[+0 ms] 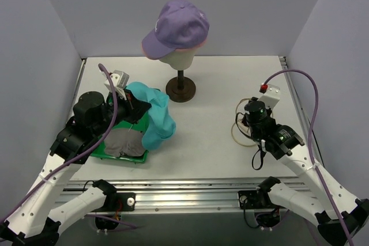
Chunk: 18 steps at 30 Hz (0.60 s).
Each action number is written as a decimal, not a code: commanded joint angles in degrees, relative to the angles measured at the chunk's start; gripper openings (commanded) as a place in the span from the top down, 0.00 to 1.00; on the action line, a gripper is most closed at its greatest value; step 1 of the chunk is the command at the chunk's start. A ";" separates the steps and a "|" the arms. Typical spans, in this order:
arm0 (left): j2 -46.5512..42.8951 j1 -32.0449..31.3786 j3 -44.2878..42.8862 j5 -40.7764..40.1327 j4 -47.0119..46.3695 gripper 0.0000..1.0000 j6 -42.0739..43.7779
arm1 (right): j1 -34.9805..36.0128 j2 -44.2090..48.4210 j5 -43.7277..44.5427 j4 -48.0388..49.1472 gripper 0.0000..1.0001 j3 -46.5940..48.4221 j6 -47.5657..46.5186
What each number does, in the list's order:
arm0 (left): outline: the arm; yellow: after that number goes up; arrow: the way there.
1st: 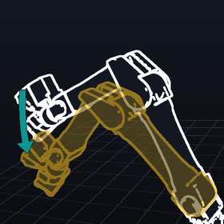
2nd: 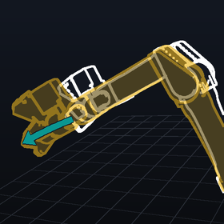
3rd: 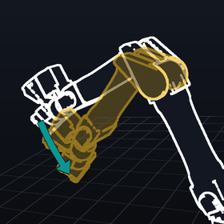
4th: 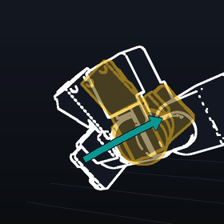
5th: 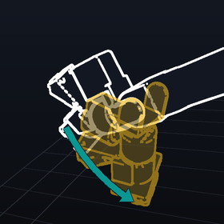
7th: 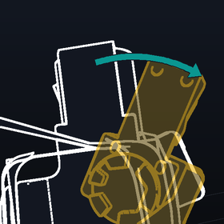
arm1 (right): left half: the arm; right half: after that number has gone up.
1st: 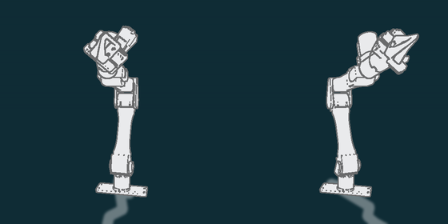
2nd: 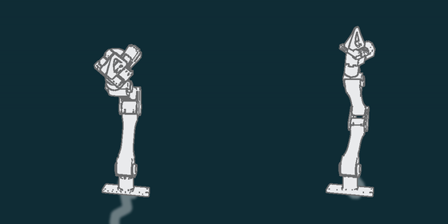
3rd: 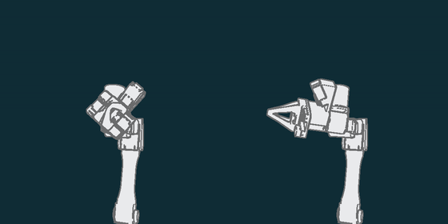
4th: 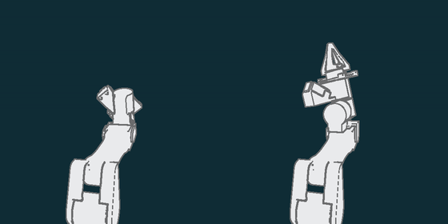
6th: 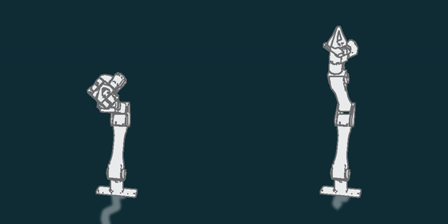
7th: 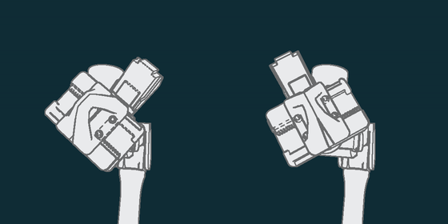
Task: Stack the hats
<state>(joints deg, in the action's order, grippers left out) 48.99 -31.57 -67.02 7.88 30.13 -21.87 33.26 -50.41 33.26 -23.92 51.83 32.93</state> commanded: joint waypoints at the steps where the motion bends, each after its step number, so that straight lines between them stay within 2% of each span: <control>1: 0.75 -0.86 -3.64 4.41 -2.97 0.98 0.33 | -0.21 -1.79 -6.88 7.13 0.85 -2.09 -4.97; 6: 2.60 -1.12 -5.57 11.44 -2.09 0.98 3.23 | 0.05 -3.20 -12.14 10.82 0.84 -2.70 -7.08; 8: 3.38 -1.12 -5.92 17.13 -3.14 0.98 4.73 | 0.23 -2.85 -14.00 10.83 0.83 -2.09 -8.40; 15: 5.94 -1.12 -8.03 25.34 -5.16 0.98 5.87 | 0.41 1.54 -14.88 1.69 0.70 4.94 -8.14; 18: 6.73 -1.21 -8.56 28.93 -7.70 0.98 5.52 | 0.41 6.19 -20.23 1.33 0.68 5.56 -8.40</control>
<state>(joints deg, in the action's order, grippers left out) 55.59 -32.53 -72.14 30.13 29.02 -17.32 33.41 -48.82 17.30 -20.62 54.37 25.36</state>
